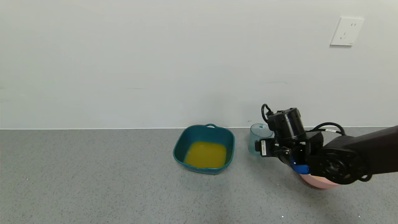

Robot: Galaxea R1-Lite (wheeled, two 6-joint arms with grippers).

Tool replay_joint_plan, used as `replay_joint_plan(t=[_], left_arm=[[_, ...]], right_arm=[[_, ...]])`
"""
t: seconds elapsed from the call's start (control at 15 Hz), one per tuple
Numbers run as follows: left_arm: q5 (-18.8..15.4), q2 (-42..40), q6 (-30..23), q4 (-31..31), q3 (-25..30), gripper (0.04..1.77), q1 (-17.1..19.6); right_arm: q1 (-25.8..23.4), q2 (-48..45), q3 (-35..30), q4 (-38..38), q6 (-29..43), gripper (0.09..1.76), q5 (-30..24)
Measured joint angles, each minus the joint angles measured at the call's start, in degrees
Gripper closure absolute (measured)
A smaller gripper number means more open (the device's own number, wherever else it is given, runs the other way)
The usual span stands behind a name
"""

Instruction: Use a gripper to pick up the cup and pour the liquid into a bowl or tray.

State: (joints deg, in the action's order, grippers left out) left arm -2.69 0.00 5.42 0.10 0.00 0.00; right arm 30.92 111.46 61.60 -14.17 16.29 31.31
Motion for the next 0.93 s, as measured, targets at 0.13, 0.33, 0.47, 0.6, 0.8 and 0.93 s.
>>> replay_joint_plan(t=[0.13, 0.33, 0.47, 0.6, 0.8, 0.93], left_arm=[[0.0, 0.0, 0.0, 0.0, 0.0, 0.09, 0.0], [0.0, 0.0, 0.0, 0.0, 0.0, 0.09, 0.0], [0.0, 0.0, 0.0, 0.0, 0.0, 0.09, 0.0], [0.02, 0.0, 0.0, 0.0, 0.0, 0.09, 0.0], [0.0, 0.0, 0.0, 0.0, 0.0, 0.09, 0.0], [0.0, 0.0, 0.0, 0.0, 0.0, 0.09, 0.0]], right_arm=[[0.95, -6.63, -2.1, 3.78, 0.13, 0.15, -2.06], [2.84, -17.63, -6.03, 10.01, -0.55, 0.15, -5.99], [4.12, -25.3, -8.94, 14.49, -1.93, 0.15, -9.18], [4.72, -32.99, -12.09, 16.62, -5.55, 0.15, -13.26], [4.47, -44.87, -16.18, 20.07, -10.45, 0.15, -17.92], [3.78, -52.7, -17.42, 25.58, -11.43, 0.15, -18.85]])
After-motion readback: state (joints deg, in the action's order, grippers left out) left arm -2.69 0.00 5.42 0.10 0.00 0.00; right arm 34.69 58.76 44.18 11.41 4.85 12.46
